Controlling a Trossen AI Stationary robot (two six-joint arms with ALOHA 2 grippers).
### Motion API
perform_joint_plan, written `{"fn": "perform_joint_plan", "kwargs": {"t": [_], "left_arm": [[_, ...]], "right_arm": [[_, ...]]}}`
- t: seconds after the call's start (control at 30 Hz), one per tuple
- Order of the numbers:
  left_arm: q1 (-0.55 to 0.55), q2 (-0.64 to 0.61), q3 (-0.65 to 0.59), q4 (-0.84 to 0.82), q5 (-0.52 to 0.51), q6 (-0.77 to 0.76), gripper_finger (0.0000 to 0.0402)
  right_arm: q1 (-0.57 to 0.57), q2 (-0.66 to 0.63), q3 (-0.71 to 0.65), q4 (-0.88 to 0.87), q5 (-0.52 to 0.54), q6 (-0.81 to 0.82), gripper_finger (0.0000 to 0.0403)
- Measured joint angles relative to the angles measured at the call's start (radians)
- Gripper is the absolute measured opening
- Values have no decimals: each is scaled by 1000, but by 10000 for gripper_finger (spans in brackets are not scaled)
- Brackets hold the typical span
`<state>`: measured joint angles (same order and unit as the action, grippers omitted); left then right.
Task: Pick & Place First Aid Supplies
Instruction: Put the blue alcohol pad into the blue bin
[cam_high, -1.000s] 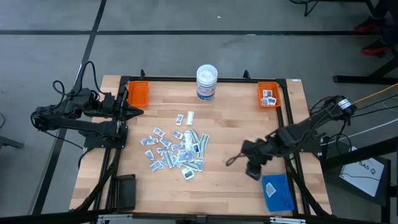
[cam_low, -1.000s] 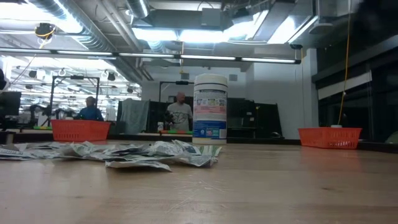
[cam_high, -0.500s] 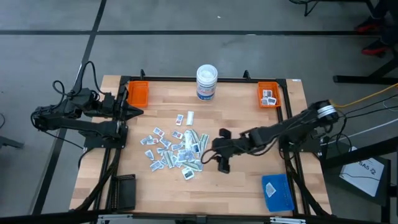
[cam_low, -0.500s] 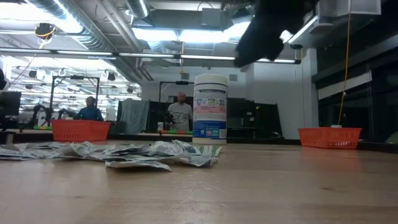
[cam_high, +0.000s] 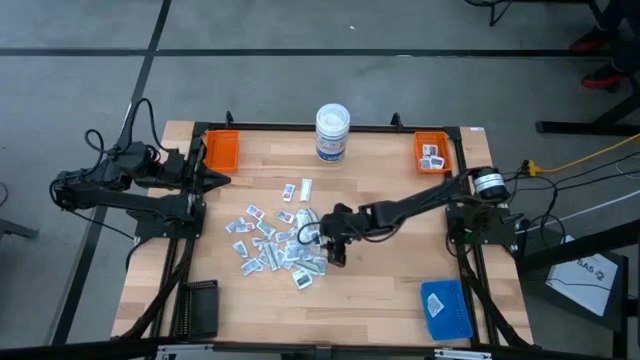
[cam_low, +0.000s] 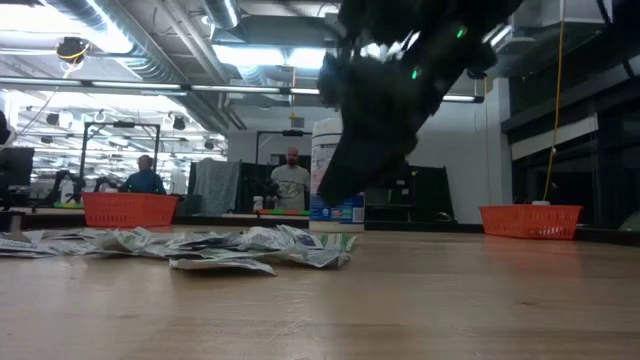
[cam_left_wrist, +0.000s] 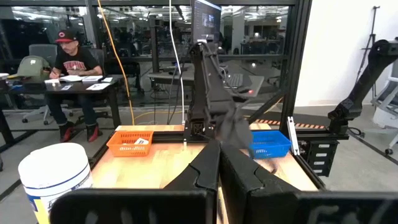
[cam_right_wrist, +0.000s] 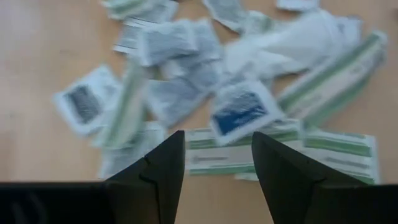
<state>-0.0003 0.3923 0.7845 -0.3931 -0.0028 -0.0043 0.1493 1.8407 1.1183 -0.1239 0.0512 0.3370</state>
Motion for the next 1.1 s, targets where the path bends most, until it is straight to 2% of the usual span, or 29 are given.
{"fn": "perform_joint_plan", "kwargs": {"t": [0.3, 1.1], "left_arm": [[0, 0, 0, 0, 0, 0, 4], [0, 0, 0, 0, 0, 0, 4]], "right_arm": [[-66, 58, 0, 55, -3, 1, 186], [-73, 115, 0, 122, -46, 37, 180]]}}
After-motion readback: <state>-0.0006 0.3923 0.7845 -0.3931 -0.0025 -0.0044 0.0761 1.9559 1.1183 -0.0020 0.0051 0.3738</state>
